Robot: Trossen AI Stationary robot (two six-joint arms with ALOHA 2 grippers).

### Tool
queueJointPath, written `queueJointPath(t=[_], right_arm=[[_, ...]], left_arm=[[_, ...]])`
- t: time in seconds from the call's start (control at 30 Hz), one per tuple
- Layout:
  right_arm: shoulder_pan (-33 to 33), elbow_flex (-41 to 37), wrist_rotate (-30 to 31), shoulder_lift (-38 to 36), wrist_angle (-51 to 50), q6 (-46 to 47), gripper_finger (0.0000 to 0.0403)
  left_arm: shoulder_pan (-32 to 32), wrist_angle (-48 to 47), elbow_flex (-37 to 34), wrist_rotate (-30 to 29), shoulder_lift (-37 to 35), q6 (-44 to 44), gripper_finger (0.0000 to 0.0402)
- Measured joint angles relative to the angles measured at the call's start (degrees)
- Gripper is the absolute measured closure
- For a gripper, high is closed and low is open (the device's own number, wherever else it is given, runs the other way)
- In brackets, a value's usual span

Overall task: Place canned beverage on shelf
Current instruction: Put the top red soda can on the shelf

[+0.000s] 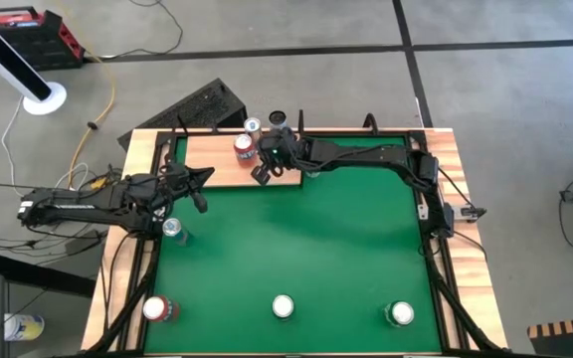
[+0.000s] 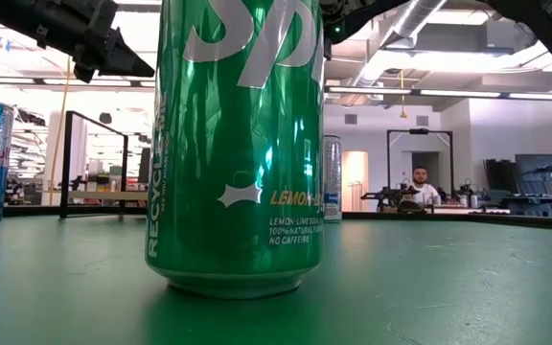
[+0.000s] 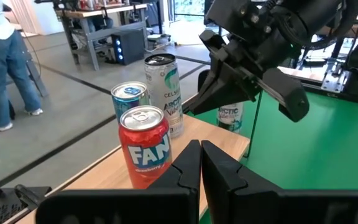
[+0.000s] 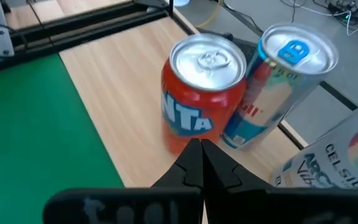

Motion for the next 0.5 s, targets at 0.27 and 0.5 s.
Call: queueJointPath(t=[0.27,0.5], right_arm=[[-2.04,0.87,-1.92,1.89,-2.19,-0.01,0.0388],[-2.8,3.43,-2.23,2.97,-2.41,-1.4,0.0388]], left_arm=[[0.0,-0.09,0.0,0.0,0.02,-0.5,0.0401],[0.0,-0.04,0.0,-0.02,0.02,-0.52,0.0402]])
